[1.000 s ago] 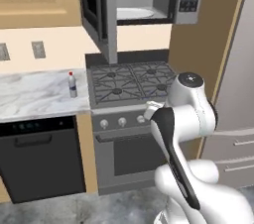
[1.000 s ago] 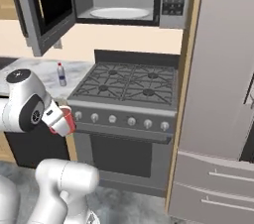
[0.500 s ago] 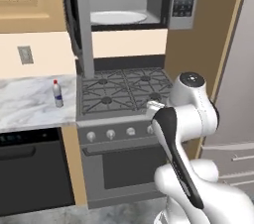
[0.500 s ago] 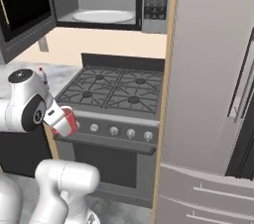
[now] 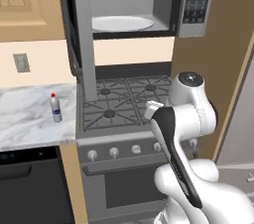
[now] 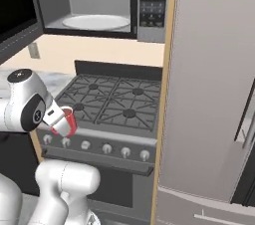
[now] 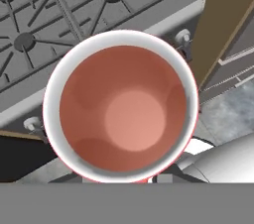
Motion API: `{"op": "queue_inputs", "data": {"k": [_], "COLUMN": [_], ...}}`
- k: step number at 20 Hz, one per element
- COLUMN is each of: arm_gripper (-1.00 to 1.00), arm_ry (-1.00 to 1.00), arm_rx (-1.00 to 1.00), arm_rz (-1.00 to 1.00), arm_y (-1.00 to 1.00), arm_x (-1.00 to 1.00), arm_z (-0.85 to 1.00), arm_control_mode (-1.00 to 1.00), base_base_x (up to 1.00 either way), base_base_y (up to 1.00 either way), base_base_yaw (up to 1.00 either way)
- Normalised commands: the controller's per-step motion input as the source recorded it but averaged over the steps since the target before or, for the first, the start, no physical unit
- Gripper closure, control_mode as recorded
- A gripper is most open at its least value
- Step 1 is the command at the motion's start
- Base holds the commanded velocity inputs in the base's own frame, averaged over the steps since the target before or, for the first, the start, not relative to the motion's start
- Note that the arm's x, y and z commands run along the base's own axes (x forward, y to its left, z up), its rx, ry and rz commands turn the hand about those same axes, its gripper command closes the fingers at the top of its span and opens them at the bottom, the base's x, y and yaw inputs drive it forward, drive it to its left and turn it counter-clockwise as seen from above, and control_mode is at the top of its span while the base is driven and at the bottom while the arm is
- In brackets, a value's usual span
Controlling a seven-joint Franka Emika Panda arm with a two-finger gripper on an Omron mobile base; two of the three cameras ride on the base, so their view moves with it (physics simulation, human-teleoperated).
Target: Place the microwavable item in the microwave. Then, close the microwave door and press the start button.
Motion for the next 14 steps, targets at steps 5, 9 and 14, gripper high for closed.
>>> {"op": "queue_inputs", "data": {"k": [5, 9, 14], "arm_gripper": [1.0, 1.0, 1.0], "arm_ry": [0.0, 0.0, 0.0], "arm_rx": [0.0, 0.0, 0.0], "arm_rz": [0.0, 0.0, 0.0], "arm_y": [0.0, 0.0, 0.0], "arm_x": [0.0, 0.0, 0.0], "arm_z": [0.0, 0.0, 0.0], "arm_control_mode": [1.0, 1.0, 1.0], "base_base_x": [0.45, 0.46, 0.32], "base_base_y": [-0.15, -0.06, -0.16], "base_base_yaw": [0.0, 0.0, 0.0]}}
